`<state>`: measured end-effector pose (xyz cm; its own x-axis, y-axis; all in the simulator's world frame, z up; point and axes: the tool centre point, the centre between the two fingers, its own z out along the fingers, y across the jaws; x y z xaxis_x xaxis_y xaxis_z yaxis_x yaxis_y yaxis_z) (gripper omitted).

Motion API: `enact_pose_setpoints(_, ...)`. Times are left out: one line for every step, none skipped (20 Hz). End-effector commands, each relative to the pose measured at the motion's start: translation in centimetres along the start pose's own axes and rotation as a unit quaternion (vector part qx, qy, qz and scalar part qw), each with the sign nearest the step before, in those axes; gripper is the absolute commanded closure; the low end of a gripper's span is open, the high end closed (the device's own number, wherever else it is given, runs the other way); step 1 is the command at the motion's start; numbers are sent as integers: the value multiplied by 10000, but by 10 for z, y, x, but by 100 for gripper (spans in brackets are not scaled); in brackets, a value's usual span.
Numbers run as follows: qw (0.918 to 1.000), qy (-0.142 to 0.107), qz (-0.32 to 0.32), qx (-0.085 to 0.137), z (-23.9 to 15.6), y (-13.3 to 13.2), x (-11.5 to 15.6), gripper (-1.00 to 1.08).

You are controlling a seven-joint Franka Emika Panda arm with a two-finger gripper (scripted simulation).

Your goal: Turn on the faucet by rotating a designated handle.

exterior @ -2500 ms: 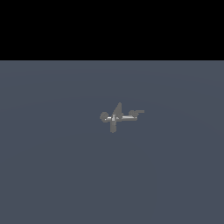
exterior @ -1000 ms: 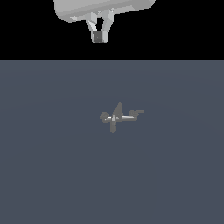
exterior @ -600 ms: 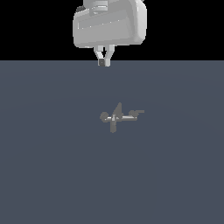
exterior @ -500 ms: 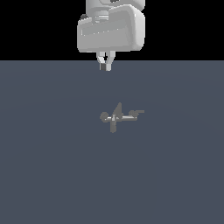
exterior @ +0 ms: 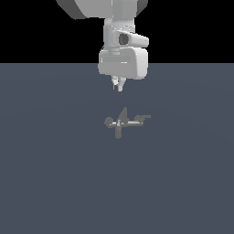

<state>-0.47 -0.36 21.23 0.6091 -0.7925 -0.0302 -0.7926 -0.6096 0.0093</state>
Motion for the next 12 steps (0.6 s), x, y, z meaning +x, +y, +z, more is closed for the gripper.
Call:
enact_pose_setpoints(9996,19,290,8,15,-7,16,108)
enact_pose_setpoints(9992,25,406,10,21,-10,23,108)
enact_pose_setpoints(9986,31,522,13,27,-12,30,108)
enact_pose_setpoints(9979,38,639,15,33,-15,37,108)
enact_pose_setpoints(9971,44,757,17,39,-17,44,108)
enact_pose_setpoints(9961,51,875,20,45,-19,51,108)
enact_pose_setpoints(9950,57,994,22,52,-21,58,108)
enact_pose_setpoints(9938,64,1114,25,58,-22,65,108)
enact_pose_setpoints(9923,70,1235,28,64,-24,73,108)
enact_pose_setpoints(9907,77,1356,31,70,-25,80,108)
enact_pose_setpoints(9890,83,1477,34,76,-26,88,108)
enact_pose_setpoints(9871,89,1599,37,82,-27,96,108)
